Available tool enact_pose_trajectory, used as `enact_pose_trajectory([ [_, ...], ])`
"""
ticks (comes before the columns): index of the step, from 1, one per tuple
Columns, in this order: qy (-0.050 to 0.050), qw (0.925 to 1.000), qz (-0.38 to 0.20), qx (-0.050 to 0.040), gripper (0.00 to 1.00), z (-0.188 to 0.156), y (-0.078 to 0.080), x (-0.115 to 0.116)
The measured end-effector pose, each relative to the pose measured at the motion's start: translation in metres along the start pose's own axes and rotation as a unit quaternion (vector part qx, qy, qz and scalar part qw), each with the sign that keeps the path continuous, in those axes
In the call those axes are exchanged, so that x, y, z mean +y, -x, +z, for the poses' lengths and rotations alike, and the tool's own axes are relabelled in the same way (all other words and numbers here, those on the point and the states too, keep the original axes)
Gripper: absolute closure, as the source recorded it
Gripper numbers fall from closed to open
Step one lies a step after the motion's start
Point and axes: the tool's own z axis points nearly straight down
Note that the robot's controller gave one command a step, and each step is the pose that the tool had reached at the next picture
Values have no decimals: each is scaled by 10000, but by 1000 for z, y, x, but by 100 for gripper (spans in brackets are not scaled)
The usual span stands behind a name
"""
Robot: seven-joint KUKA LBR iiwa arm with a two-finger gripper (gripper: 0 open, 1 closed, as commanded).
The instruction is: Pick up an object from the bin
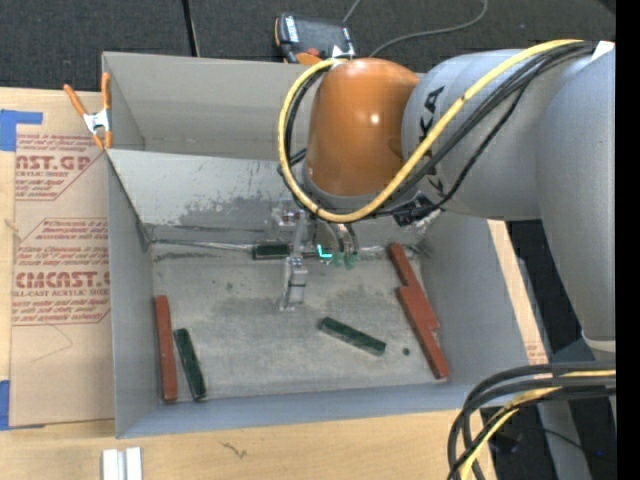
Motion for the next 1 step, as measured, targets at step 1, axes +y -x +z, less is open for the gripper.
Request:
enact_pose_trajectory([
  [1,-17,9997,-247,-10,0,63,14,-77],
])
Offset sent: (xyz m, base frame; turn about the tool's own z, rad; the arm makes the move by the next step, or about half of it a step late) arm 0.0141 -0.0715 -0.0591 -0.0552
